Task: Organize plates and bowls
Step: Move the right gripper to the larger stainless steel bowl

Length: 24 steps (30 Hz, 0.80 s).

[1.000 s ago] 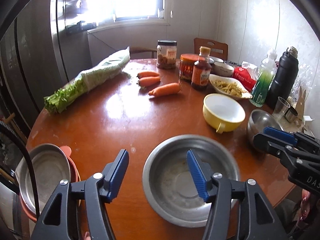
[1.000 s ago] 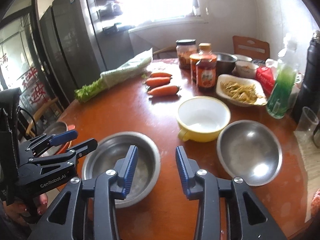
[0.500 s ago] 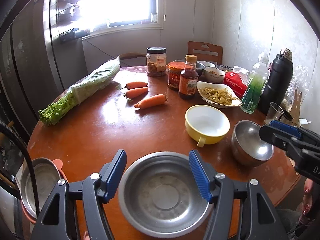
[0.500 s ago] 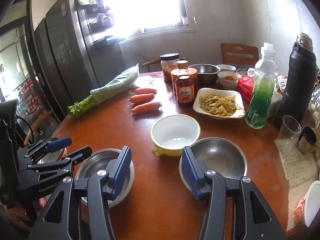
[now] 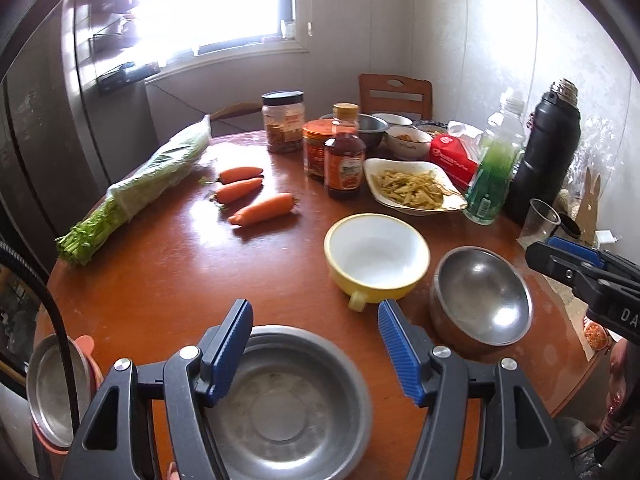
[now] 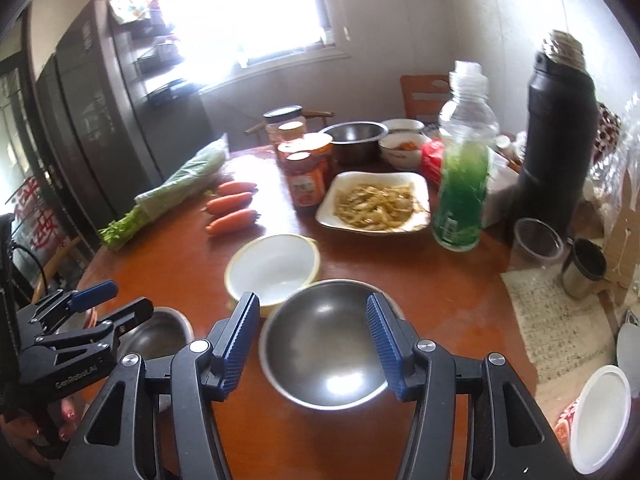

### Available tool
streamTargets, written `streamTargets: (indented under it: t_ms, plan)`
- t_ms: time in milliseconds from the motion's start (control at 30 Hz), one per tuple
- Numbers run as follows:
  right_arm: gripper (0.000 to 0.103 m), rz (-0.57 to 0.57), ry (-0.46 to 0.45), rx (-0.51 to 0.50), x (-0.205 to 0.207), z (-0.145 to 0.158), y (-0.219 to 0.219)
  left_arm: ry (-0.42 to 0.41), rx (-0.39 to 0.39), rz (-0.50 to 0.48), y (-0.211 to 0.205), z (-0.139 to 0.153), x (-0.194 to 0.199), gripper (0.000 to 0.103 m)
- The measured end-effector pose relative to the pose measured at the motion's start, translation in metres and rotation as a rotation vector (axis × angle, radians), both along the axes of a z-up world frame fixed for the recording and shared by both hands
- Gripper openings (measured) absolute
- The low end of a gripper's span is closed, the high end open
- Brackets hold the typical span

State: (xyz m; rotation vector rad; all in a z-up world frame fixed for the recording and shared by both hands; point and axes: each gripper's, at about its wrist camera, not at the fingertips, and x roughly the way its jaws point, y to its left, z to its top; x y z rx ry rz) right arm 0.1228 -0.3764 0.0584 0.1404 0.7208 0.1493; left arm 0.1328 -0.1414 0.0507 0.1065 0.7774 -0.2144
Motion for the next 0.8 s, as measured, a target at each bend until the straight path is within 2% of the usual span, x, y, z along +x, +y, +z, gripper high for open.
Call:
streamTargets:
  t_ms: [333, 800]
  plan:
    - [0.058, -0.028, 0.041, -0.015, 0.004, -0.010, -0.029, 0.032, -0.015, -0.051, -0.036, -0.007, 0.006, 0.066]
    - [0.058, -0.026, 0.114, -0.034, 0.010, -0.049, -0.037, 0.114, -0.040, -0.087, -0.072, -0.038, 0.021, 0.066]
